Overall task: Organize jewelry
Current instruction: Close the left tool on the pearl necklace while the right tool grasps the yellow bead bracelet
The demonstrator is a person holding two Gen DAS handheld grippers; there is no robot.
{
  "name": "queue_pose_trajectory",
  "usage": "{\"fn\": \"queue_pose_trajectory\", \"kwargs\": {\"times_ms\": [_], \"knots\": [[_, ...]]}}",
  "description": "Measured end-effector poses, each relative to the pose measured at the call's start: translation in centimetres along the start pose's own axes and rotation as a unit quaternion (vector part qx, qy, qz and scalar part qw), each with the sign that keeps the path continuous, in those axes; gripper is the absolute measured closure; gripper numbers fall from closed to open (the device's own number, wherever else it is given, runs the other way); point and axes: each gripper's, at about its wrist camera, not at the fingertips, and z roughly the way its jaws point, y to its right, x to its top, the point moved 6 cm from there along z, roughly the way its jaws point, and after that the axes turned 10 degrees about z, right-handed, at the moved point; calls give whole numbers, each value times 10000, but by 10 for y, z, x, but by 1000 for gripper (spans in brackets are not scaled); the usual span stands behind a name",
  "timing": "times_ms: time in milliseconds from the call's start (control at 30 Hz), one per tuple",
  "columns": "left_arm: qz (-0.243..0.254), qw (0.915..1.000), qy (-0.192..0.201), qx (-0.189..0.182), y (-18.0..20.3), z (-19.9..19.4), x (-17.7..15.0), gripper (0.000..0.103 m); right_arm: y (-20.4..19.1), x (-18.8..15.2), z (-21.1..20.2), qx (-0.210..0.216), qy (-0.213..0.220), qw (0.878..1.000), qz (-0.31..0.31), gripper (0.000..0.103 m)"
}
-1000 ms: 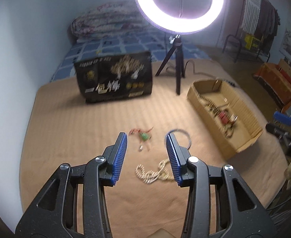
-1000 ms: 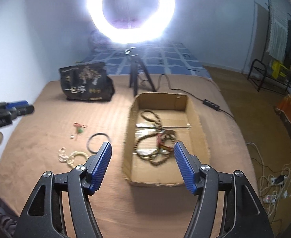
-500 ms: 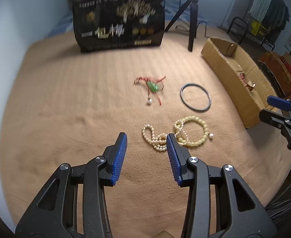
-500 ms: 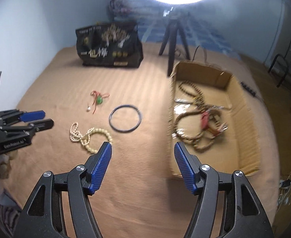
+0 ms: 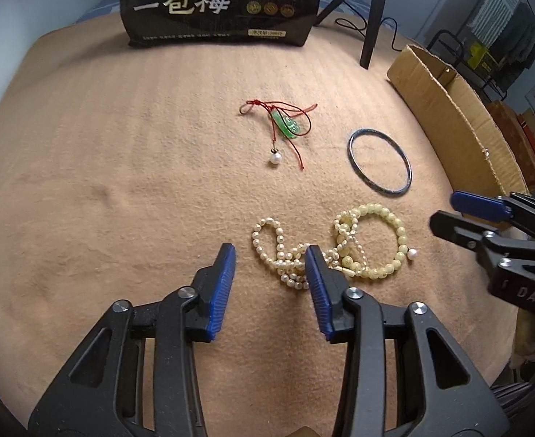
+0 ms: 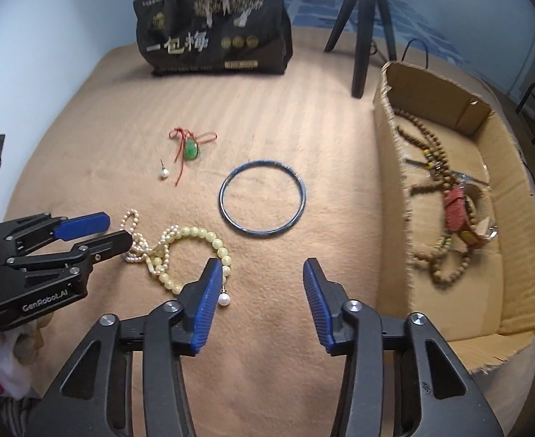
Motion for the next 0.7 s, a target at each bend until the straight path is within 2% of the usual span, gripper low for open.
{"fn": "queue_pose_trajectory", "kwargs": {"times_ms": [133,533,600,700], "knots": [[98,9999,24,44,2,3,3,70,-4,1,11,7,-147,9999,1,66],[575,9982,120,124,19,7,2,97,-14,-6,41,-133,-331,9993,-108,66],[647,9976,158,196,20,7,1,97,-17,-5,44,-184,-319,9992,-179,69],[683,9969,211,314,18,6,1,100,-20,-7,47,-228,-308,9988,-309,79]]}}
